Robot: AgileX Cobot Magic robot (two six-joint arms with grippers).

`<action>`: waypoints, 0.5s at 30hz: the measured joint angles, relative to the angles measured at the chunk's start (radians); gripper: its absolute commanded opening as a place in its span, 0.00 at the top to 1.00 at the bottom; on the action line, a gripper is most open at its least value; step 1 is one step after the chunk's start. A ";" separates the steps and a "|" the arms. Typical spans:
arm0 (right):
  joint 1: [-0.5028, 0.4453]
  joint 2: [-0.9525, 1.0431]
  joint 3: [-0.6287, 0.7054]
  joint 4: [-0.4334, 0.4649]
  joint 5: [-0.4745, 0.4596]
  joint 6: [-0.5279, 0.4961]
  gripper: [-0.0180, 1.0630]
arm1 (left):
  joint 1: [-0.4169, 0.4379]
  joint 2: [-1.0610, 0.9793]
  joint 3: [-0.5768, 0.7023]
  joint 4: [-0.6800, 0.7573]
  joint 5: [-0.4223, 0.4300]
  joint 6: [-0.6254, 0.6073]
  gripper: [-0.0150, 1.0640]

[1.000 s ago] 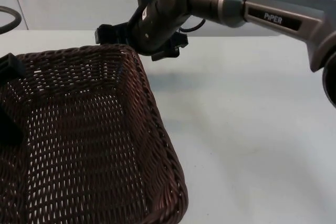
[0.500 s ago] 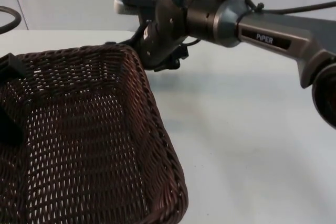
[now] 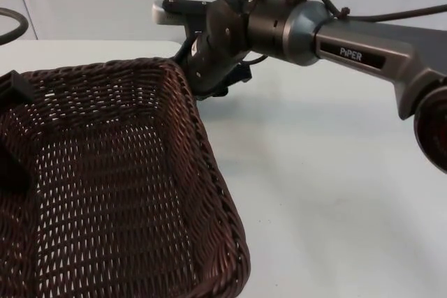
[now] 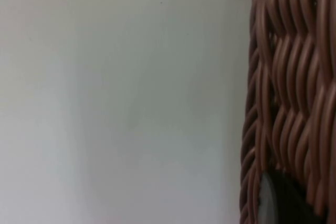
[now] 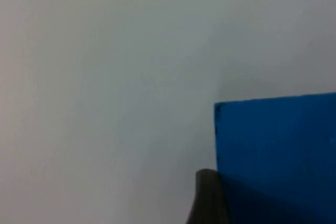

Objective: Pick up the basket with the left hand and place the largest block into the basket with the right hand.

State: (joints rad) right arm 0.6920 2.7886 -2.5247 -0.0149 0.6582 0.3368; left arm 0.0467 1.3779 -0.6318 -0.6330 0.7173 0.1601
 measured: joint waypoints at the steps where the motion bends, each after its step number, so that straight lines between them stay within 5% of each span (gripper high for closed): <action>1: 0.000 0.000 0.000 0.000 0.000 0.000 0.83 | 0.000 0.000 0.000 0.000 0.000 0.000 0.99; 3: 0.000 -0.002 0.000 0.000 0.005 -0.002 0.98 | 0.000 0.000 0.000 0.000 0.000 0.000 0.99; 13: -0.013 -0.125 0.000 -0.003 0.087 -0.091 0.98 | 0.000 0.000 0.000 0.000 0.000 0.000 0.99; 15: -0.033 -0.189 0.000 -0.003 0.165 -0.126 0.98 | 0.000 0.000 0.000 0.000 -0.004 0.000 0.99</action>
State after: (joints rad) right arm 0.6587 2.6000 -2.5247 -0.0175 0.8235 0.2108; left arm 0.0467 1.3779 -0.6318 -0.6330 0.7136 0.1601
